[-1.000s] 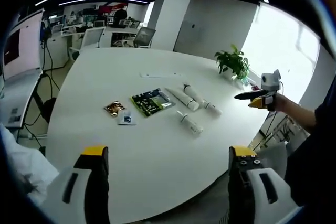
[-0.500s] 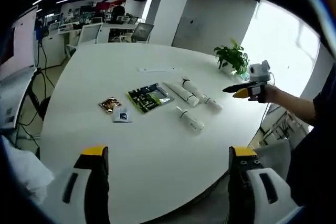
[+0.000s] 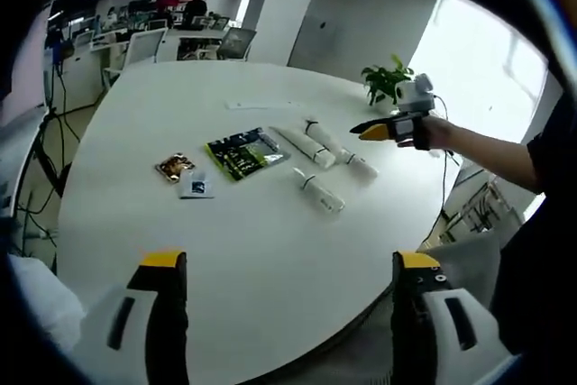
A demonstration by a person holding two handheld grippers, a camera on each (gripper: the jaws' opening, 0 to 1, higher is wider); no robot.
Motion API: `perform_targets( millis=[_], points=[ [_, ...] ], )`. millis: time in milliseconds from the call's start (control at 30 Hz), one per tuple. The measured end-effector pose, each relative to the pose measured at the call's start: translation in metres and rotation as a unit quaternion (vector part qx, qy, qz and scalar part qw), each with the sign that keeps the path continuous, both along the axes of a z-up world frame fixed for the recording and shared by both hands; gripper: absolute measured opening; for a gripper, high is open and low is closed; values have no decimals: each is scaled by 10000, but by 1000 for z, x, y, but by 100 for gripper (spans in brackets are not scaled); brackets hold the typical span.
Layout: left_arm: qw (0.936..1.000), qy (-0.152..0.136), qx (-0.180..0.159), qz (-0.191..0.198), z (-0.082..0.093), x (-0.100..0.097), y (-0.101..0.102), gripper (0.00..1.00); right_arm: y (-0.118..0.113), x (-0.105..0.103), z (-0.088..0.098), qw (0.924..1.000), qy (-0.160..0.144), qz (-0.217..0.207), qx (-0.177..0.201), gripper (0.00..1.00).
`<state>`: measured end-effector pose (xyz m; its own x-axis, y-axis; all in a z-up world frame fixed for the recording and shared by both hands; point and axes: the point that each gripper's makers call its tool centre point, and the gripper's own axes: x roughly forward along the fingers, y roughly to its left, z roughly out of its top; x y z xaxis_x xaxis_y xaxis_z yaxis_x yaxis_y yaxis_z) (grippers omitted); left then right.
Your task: Arrange the skincare products in the storage area until every visible bottle or jar stands upright without overlapping.
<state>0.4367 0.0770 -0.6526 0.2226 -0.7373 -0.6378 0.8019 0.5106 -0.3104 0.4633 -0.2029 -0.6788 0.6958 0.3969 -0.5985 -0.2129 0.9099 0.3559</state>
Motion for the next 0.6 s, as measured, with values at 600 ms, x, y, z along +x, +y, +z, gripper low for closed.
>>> perform_targets(
  millis=[600],
  points=[
    [9996, 219, 147, -46, -20, 3, -3, 88, -8, 58, -41, 9968, 401, 82, -693, 80]
  ],
)
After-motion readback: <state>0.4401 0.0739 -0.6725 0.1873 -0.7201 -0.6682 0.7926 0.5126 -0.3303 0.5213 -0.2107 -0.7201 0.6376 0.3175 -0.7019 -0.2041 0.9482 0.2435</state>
